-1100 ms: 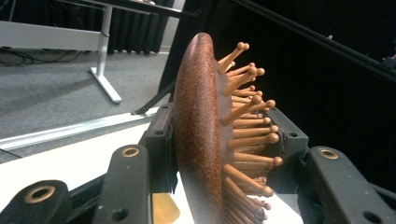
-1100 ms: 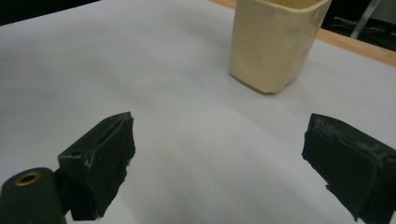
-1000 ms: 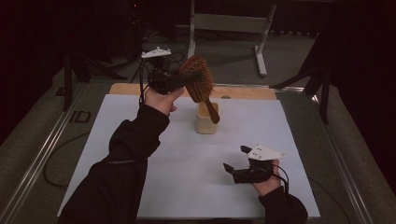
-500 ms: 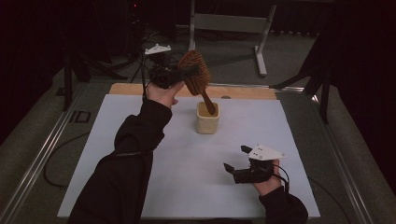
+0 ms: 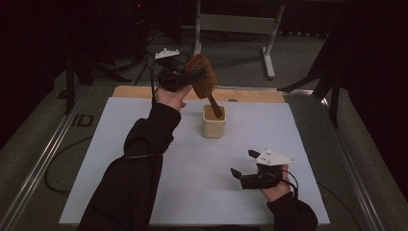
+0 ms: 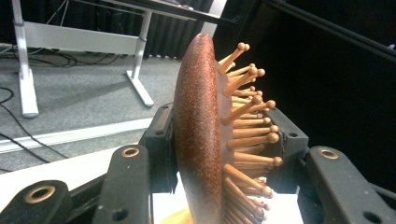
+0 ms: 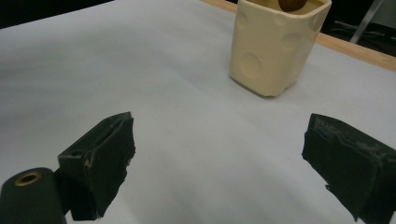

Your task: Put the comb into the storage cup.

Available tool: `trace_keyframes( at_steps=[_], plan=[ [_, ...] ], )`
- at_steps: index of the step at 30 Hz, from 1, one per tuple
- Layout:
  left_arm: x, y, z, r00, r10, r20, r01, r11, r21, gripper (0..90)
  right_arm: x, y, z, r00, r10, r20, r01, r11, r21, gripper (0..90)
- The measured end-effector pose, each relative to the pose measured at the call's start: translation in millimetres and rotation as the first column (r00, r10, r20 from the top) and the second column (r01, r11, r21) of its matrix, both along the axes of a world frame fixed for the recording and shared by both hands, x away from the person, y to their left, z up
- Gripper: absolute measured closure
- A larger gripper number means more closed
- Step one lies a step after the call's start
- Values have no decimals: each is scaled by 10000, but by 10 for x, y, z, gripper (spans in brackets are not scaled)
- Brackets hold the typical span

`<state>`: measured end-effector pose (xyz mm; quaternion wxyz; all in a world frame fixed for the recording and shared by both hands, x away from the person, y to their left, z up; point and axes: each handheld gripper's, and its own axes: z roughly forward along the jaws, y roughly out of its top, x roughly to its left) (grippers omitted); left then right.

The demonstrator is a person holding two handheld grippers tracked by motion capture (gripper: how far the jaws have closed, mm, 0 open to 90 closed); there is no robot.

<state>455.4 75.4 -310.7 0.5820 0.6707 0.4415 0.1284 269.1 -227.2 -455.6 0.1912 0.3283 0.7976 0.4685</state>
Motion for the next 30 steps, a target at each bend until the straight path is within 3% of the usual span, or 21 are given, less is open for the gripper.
trace_keyframes(
  at_steps=[30],
  plan=[
    [161,-122,-425,9969,-75,-784,76,10000,-2,539,-21,-3,-4,9996,67,266,-67,10000,1,90]
  ],
)
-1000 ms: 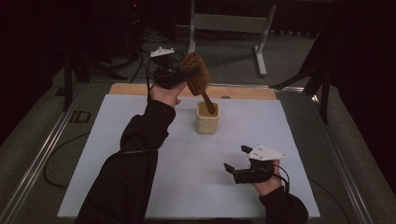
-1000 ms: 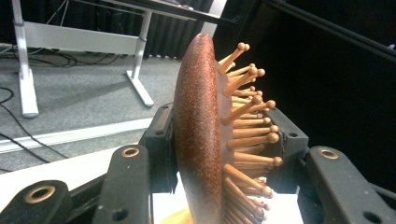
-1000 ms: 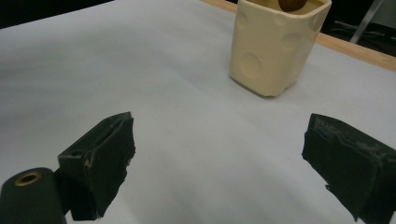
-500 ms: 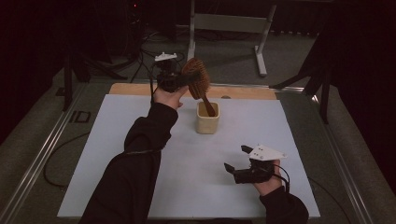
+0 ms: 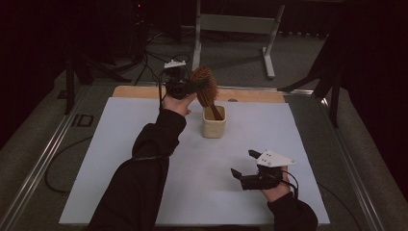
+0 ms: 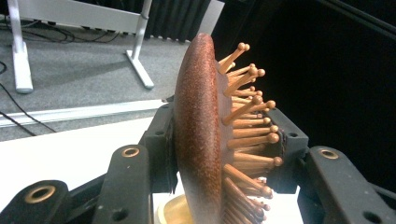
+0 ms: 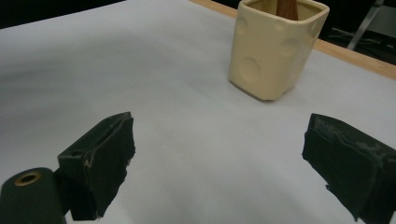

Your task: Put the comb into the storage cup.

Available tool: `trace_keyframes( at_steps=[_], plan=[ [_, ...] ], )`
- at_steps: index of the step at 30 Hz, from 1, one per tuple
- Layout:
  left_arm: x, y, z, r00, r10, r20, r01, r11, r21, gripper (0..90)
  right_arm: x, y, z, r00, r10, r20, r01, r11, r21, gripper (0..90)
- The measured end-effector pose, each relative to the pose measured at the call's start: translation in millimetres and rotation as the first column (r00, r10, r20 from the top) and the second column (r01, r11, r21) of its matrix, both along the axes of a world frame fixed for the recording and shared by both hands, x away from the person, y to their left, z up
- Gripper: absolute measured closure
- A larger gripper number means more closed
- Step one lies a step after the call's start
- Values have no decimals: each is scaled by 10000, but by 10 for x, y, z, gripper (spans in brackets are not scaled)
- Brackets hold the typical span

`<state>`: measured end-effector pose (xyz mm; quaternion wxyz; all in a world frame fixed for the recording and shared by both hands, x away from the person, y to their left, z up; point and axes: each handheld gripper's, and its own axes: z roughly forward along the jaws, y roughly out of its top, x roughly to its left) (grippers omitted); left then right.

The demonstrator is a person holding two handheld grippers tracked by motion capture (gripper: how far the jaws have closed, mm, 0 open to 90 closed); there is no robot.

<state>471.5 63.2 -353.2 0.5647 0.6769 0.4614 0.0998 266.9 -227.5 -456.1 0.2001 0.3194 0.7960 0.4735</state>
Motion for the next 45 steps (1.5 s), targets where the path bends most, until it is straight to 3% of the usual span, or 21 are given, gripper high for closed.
trace_keyframes(
  at_steps=[45],
  plan=[
    [115,-64,-351,9955,-263,-910,288,9993,254,534,1,-5,8,10000,53,-53,-53,10000,3,90]
  ],
)
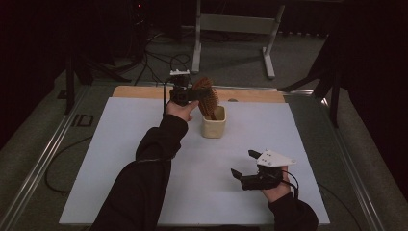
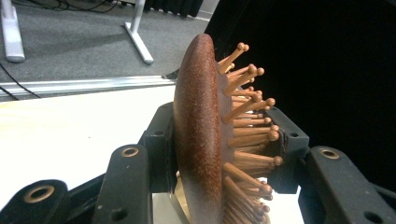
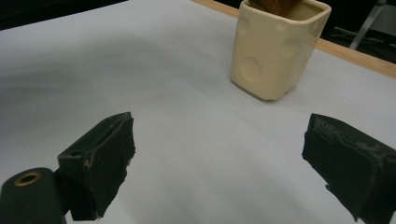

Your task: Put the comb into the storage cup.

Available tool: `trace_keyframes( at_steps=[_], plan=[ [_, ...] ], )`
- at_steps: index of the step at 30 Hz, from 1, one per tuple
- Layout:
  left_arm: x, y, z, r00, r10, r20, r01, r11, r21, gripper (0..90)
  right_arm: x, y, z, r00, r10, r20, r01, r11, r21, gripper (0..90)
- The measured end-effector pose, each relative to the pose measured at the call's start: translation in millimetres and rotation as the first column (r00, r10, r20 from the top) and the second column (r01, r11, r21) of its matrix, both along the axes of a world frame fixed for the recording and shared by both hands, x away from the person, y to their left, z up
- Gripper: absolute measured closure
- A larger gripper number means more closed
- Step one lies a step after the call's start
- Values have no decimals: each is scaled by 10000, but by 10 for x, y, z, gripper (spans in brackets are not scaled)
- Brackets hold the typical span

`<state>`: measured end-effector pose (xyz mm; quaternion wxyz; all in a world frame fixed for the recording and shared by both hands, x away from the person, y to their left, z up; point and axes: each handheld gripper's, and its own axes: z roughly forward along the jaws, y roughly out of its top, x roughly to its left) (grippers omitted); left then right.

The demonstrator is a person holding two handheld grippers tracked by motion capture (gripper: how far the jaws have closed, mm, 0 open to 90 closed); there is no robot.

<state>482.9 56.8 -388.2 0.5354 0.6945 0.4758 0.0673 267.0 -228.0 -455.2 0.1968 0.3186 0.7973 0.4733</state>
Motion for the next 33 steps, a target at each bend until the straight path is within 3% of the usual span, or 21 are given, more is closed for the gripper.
trace_keyframes(
  at_steps=[10,16,20,25,28,33],
  plan=[
    [16,14,-20,9999,84,-79,-84,10000,-12,506,-1,12,-3,10000,-46,-56,46,10000,7,90],
    [12,-5,-3,10000,22,-13,-22,9996,292,478,1,2,-3,10000,-4,-50,4,10000,7,89],
    [-14,-24,34,9999,130,91,-136,9969,771,382,0,-1,1,10000,-61,-30,61,10000,32,89],
    [-32,21,72,9991,374,206,-394,9934,1075,268,-2,-6,5,9999,-113,20,113,9999,37,89],
    [-46,57,86,9997,0,253,-29,9933,1154,170,-2,-7,6,9999,-114,15,114,9999,46,89],
    [-87,91,101,9983,-376,451,309,9897,1398,104,-1,-3,5,9999,-126,-15,126,9999,52,89]
  ],
)
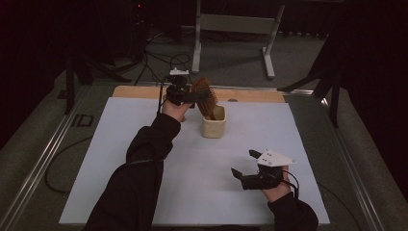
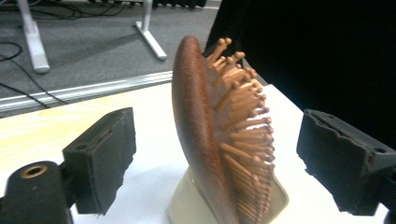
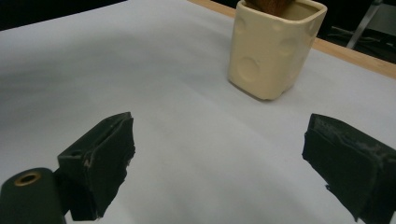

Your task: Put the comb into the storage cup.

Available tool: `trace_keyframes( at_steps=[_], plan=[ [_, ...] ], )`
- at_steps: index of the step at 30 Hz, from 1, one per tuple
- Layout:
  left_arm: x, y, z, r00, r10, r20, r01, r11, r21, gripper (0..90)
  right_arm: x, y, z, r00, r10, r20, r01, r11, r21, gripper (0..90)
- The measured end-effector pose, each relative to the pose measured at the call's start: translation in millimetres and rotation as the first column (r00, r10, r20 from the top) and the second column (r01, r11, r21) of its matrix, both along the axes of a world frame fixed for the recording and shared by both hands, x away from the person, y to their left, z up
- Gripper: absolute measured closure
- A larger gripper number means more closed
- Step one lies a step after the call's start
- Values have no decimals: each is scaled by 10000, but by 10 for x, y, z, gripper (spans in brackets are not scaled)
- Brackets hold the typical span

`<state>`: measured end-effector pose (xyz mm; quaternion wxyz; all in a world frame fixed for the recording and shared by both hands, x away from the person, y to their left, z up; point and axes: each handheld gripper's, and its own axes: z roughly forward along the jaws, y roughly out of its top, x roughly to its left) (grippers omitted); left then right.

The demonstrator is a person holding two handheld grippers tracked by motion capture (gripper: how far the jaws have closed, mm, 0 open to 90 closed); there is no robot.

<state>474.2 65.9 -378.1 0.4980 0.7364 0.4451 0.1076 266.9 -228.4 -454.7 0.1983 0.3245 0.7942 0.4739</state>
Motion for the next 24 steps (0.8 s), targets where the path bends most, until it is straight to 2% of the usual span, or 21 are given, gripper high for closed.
trace_keyframes(
  at_steps=[4,6,12,13,16,18,24],
  plan=[
    [-24,11,-9,9996,-268,-53,269,9995,177,0,0,-1,1,10000,-19,-5,19,10000,2,89],
    [-45,27,-7,9993,-363,91,360,9989,310,0,0,-2,0,10000,-30,-19,30,10000,8,89],
    [-85,62,-6,9981,-587,192,576,9969,543,0,1,2,-6,9999,-107,27,108,9999,-93,89],
    [-108,67,-13,9971,-702,282,681,9952,698,0,1,4,-6,9999,-119,36,119,9999,-109,89],
    [-123,71,-32,9942,-1066,130,1052,9910,825,0,15,-2,-14,9999,-103,-105,103,9999,-69,82],
    [-140,75,-44,9936,-1106,229,1077,9890,1013,0,22,-7,-22,9999,-107,-107,106,9999,-92,82],
    [-185,132,-19,9899,-1290,584,1238,9885,866,0,28,-6,-17,9999,-88,-108,88,10000,-4,82]
  ],
)
